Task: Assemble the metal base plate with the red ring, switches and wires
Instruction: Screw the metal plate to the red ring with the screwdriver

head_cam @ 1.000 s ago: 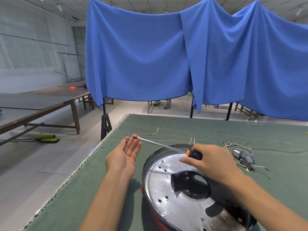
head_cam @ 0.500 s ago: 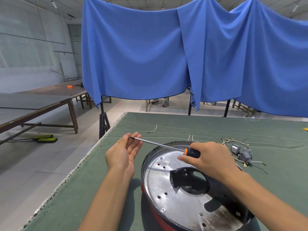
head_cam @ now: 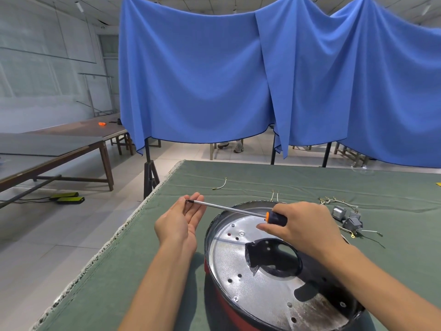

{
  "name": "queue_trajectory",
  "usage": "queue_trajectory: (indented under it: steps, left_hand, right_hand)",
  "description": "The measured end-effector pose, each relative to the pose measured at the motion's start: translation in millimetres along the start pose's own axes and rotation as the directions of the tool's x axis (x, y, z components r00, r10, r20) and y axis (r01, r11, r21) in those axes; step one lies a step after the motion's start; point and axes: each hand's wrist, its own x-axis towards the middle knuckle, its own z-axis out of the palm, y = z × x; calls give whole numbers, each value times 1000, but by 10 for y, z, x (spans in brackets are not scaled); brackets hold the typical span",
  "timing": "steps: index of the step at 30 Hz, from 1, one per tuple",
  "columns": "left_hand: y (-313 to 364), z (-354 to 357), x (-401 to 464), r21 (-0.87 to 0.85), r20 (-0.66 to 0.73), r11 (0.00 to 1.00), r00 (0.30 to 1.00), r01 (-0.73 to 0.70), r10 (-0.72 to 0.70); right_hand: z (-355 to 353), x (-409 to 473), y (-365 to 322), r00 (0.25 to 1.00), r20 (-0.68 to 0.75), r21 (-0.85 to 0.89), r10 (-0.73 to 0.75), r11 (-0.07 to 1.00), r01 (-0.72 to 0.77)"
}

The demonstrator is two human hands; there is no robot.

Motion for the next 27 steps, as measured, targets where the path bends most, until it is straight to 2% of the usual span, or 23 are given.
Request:
queue_trajectory:
  steps: [14, 21, 27]
  left_hand:
    - [-14, 29, -66, 52, 18, 995, 996, -90, 89]
    - [-41, 37, -107, 108, 51, 984, 990, -139, 135]
    - [-7, 60, -150, 129, 129, 981, 983, -146, 129]
  right_hand:
    - [-74, -39, -19, 1000, 28, -33, 12, 999, -11]
    - [-61, -56, 8, 996, 80, 55, 27, 998, -31]
    - [1, -71, 31, 998, 49, 110, 40, 993, -45]
